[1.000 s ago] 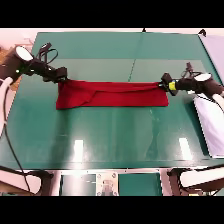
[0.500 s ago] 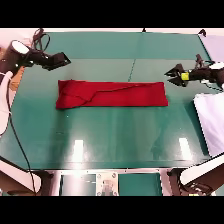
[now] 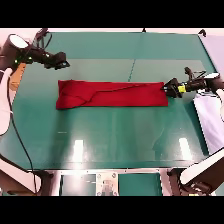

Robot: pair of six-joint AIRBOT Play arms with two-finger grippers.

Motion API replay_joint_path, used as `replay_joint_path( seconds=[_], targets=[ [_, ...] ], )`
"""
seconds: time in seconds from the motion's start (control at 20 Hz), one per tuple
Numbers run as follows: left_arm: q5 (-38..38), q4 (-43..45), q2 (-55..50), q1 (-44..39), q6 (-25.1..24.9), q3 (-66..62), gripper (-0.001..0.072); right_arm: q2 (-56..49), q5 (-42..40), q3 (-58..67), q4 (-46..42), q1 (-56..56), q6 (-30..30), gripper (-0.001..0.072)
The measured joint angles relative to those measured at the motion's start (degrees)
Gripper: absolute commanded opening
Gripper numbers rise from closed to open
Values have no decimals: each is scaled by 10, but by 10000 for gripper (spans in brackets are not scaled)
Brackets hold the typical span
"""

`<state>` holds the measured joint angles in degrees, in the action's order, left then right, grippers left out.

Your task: Fold the shirts.

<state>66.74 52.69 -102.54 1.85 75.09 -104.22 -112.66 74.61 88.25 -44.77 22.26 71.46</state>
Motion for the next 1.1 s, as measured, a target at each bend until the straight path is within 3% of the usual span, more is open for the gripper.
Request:
replay_joint_path(
  seconds=[0.1,0.35,0.55,0.8,1.1],
  targets=[
    [-1,0,-2,-27,-2,-1,24,-12,-9,0,3,-14,-10,21],
    [-25,0,-35,-108,-4,-1,24,-12,6,42,-12,-26,-24,13],
    [-75,-12,-86,-191,-2,-1,24,26,87,116,6,-30,-10,14],
    [-161,-61,-147,-281,-2,-3,24,90,174,190,27,-33,16,14],
    [-233,-169,-205,-328,-2,-7,25,151,227,212,67,-36,28,14]
  ],
)
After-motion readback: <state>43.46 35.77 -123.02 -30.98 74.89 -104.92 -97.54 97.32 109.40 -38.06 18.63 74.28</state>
